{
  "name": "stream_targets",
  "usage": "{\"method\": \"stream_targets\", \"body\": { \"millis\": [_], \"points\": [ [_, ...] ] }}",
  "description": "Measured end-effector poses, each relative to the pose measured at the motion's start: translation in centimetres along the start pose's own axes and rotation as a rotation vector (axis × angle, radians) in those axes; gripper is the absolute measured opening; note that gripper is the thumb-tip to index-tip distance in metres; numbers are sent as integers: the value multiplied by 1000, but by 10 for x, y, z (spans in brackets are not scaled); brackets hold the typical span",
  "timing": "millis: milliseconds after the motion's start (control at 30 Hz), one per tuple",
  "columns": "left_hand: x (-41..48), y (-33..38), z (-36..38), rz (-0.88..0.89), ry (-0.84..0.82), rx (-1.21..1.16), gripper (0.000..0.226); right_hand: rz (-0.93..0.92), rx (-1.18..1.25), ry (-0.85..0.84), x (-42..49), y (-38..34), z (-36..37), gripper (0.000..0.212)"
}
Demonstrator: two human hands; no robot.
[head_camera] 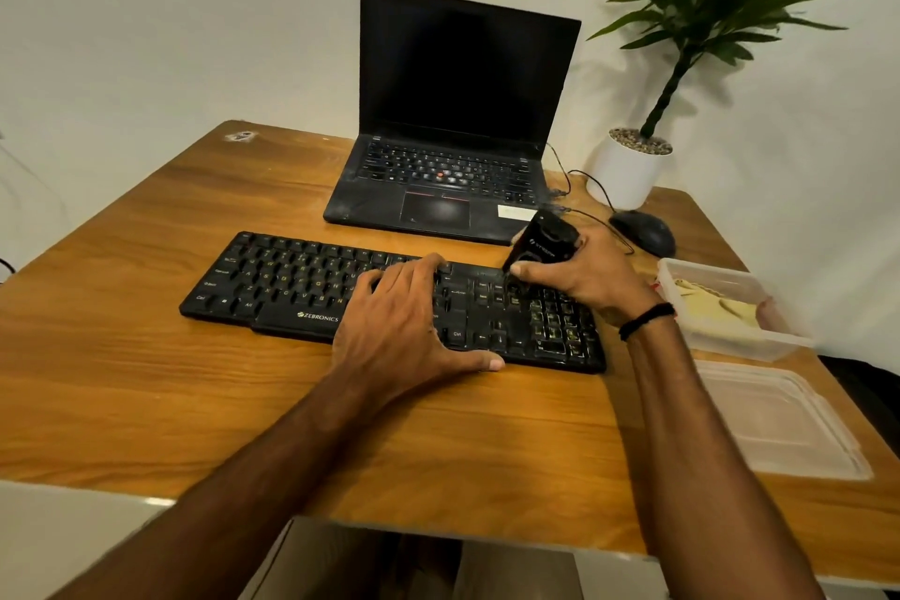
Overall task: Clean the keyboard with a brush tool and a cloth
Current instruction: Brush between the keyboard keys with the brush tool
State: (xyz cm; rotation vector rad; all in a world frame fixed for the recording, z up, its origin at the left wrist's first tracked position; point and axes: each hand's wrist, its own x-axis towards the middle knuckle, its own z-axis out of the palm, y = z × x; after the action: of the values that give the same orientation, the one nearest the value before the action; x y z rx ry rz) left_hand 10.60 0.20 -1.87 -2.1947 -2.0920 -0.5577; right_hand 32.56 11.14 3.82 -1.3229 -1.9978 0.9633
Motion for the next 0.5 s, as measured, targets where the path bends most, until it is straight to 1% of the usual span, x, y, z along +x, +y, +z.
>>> {"method": "stream_targets", "body": {
  "millis": [67,100,133,167,200,233,300,333,367,400,467,500],
  "points": [
    [0,1,-1,-4,-2,-1,133,-14,91,-198,-6,-4,-4,52],
    [0,1,-1,-6,-2,-2,133,-13,100,-197,-8,-5,-2,51],
    [0,0,-1,-7,-5,-5,132,-15,83,-121,-8,-7,1,52],
    [0,0,-1,-7,-7,-6,132,-12,20,12,-5,-7,3,51],
    [0,0,0,-7,-9,-7,132,0,-30,111,-4,-9,5,50],
    [0,0,0,-7,-11,-5,132,6,-23,107,-3,-7,4,49],
    [0,0,0,-8,-14,4,133,0,52,-95,-4,-4,2,47],
    [0,1,0,-9,-10,7,133,-1,91,-166,-7,-5,2,48],
    [0,1,0,-9,-7,6,133,-1,107,-163,-7,-5,5,49],
    [0,0,0,-10,-6,5,133,-9,96,-95,-7,-7,8,49],
    [0,0,0,-7,-4,-2,132,-16,-25,118,-6,-10,13,48],
    [0,0,0,-5,-3,-6,132,6,-26,132,-4,-9,12,49]
  ]
}}
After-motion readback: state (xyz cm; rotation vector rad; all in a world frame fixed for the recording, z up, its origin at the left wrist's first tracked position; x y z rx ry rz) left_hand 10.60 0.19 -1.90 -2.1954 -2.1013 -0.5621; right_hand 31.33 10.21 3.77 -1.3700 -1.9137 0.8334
